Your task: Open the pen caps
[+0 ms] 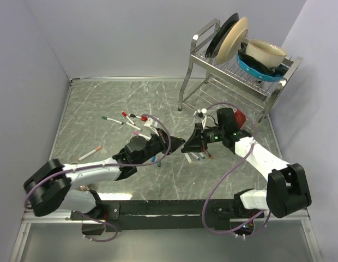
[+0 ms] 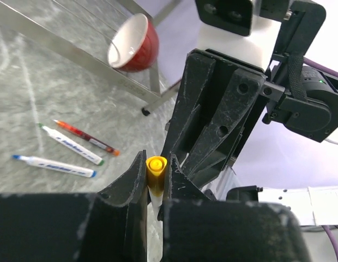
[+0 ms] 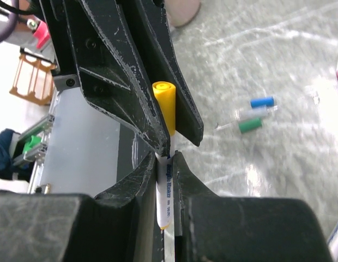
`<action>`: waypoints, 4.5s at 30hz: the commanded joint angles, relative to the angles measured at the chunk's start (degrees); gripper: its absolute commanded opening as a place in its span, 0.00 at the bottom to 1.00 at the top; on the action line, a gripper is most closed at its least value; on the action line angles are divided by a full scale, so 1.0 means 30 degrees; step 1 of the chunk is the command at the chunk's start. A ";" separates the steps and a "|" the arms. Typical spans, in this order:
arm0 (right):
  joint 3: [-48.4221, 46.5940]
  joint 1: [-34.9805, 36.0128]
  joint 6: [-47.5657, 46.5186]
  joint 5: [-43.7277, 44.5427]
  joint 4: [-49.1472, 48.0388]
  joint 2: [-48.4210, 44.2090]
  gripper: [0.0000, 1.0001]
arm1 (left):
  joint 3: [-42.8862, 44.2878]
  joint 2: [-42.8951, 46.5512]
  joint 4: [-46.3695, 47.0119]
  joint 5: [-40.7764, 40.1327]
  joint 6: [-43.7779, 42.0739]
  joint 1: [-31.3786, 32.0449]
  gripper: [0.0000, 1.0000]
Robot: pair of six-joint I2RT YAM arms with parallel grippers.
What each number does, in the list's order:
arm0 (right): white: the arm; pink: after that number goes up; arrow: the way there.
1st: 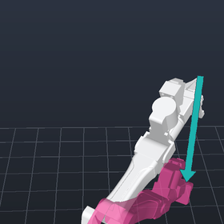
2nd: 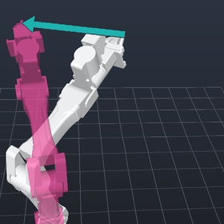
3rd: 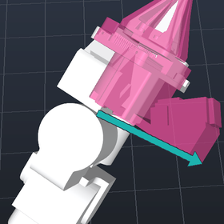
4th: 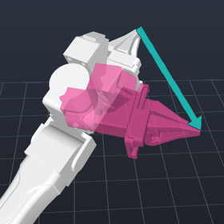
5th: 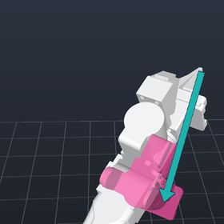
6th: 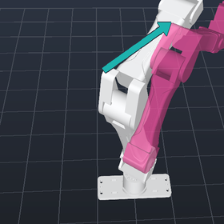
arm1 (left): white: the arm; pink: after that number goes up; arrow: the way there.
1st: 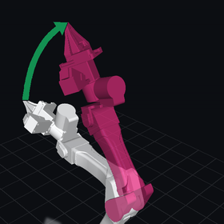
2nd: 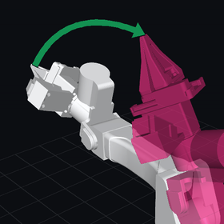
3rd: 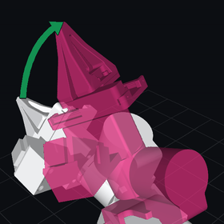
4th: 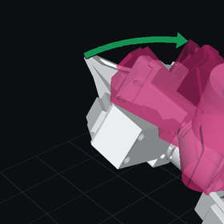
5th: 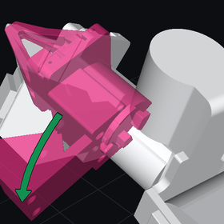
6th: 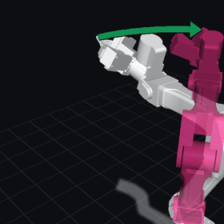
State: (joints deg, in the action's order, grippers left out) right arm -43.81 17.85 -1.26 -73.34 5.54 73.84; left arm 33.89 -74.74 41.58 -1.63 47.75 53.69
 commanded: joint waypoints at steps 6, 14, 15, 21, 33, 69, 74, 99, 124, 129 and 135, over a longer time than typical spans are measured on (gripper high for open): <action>-0.1157 0.1199 -0.2305 0.2559 0.3983 0.1136 0.00 | -0.0483 0.5689 -0.2403 -0.5695 -0.1416 -0.3363 0.01; -0.1599 0.1259 -0.2920 1.0020 0.4541 0.0438 0.00 | -0.3060 0.7569 -0.6528 -0.5083 0.1131 -0.3893 0.01; -0.1568 0.1258 -0.2950 1.1425 0.4482 0.0318 0.00 | -0.3325 0.7715 -0.7494 -0.5053 0.2034 -0.3893 0.01; -0.1890 0.0995 -0.2745 1.6652 0.4803 0.0871 0.00 | -0.6021 0.8651 -1.0724 -0.4232 0.4355 -0.3893 0.01; -0.2915 0.1024 -0.3067 1.8762 0.5624 0.3568 0.04 | -0.6169 0.5350 -1.0437 -0.3678 0.4183 -0.3893 0.01; -0.3970 0.1932 -0.3946 1.9174 0.6678 0.5298 0.28 | -0.3796 0.3203 -1.1459 -0.4818 0.2717 -0.3981 0.74; -0.4029 0.1961 -0.3946 1.9028 0.6795 0.5152 0.30 | -0.3592 0.3439 -1.1400 -0.4352 0.2864 -0.4654 0.83; -0.4351 0.2137 -0.6202 1.6127 0.8465 0.1607 0.37 | 1.0111 -0.7544 -2.5078 -0.7338 0.8693 -0.6325 0.53; -0.4205 0.2166 -0.6319 1.5892 0.8378 0.1167 0.37 | 1.4310 -1.2675 -2.9066 -0.7631 0.9279 -0.6354 0.40; -0.4175 0.2137 -0.6407 1.5630 0.8407 0.1108 0.37 | 1.2672 -1.1478 -2.8366 -0.7485 0.9514 -0.6325 0.17; -0.4058 0.2138 -0.6758 1.4693 0.8465 0.0699 0.37 | 0.9743 -0.8407 -2.6670 -0.7309 0.9398 -0.6325 0.10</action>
State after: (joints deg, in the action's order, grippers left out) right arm -54.65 23.88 -19.94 -26.39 31.00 78.98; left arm 68.97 -106.24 -38.81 -24.23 74.96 34.81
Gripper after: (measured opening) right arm 0.368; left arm 0.187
